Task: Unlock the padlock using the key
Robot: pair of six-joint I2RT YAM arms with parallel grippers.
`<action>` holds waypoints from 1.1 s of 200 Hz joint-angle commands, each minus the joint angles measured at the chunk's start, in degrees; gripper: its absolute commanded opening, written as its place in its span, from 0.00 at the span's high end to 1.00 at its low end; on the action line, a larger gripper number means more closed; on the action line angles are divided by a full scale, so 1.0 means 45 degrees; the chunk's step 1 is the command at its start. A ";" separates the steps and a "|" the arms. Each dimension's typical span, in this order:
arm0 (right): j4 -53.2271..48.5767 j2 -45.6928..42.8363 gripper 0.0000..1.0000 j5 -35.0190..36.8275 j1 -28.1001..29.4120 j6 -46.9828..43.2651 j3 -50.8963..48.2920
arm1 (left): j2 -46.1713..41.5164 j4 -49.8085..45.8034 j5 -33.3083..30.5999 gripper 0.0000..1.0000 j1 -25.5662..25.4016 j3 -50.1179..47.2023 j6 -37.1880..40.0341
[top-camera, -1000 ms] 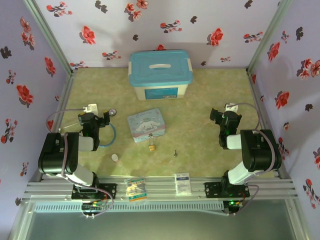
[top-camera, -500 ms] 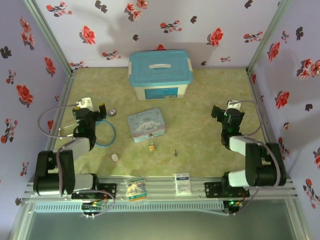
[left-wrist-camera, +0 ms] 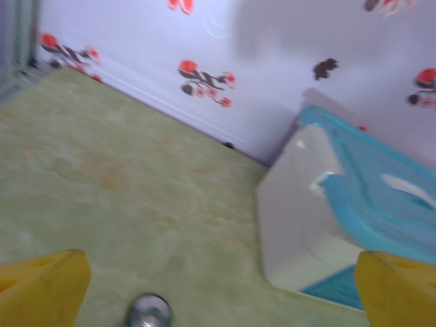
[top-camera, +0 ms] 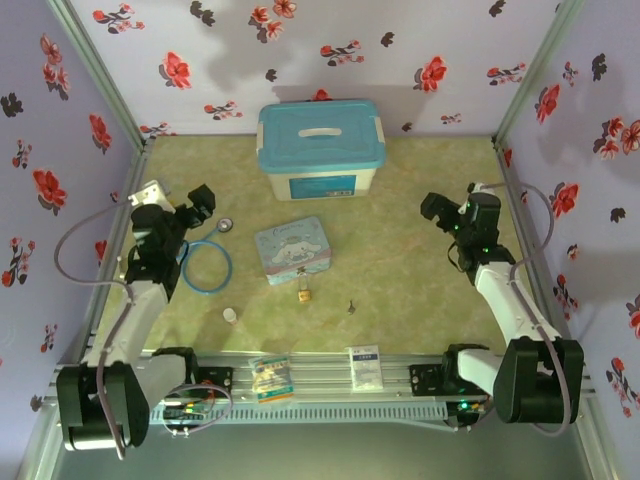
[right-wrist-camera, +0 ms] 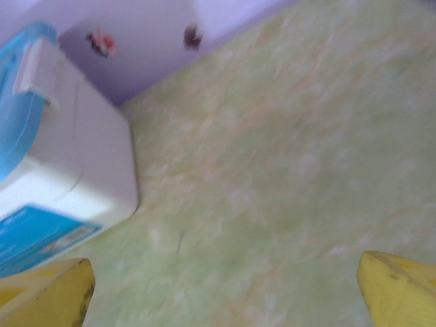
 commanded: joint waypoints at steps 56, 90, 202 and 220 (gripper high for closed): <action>-0.4084 0.0511 0.18 0.0598 0.5934 0.1251 -0.0278 | -0.3129 -0.4680 0.1419 0.00 -0.4016 -0.0354 -0.2731; -0.4882 0.0802 0.29 0.1670 0.8167 0.1654 -0.0313 | -0.3129 -0.4863 0.0273 0.00 -0.6900 -0.0502 -0.3293; -0.3876 0.3569 0.50 0.2101 1.1940 0.3449 -0.0322 | -0.1000 -0.1964 -0.3248 0.00 -1.2438 -0.1556 -0.5323; -0.4098 0.4108 0.51 0.2415 1.2219 0.3389 -0.0049 | -0.0627 -0.2080 -0.3288 0.00 -1.2632 -0.1379 -0.5193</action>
